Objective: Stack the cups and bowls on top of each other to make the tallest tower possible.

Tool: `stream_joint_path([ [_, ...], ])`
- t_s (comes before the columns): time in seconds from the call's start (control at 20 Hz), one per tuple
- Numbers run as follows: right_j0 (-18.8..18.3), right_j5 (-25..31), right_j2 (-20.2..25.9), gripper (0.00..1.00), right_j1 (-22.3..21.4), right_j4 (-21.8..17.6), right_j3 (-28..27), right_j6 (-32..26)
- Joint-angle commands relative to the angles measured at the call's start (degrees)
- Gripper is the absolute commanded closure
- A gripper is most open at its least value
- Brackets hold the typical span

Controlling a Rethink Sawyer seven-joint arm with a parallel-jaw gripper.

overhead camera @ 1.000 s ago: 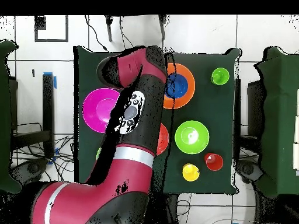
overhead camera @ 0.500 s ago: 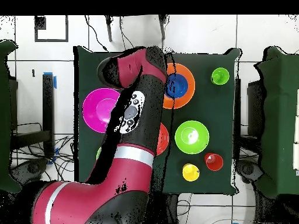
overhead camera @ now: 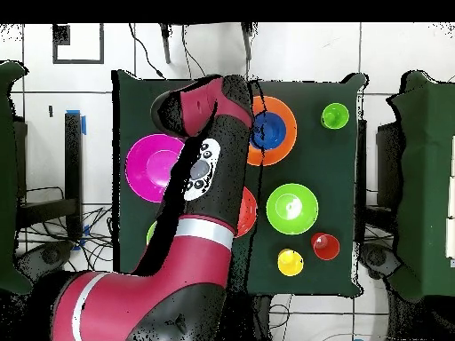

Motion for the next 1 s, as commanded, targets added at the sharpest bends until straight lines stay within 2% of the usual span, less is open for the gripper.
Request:
stream_joint_path([
  [0.05, 0.2, -5.0, 4.7, 0.0, 3.2, 0.5, 2.6, 9.9],
  [1.0, 0.6, -4.3, 4.4, 0.0, 3.5, 0.7, 2.4, 10.3],
])
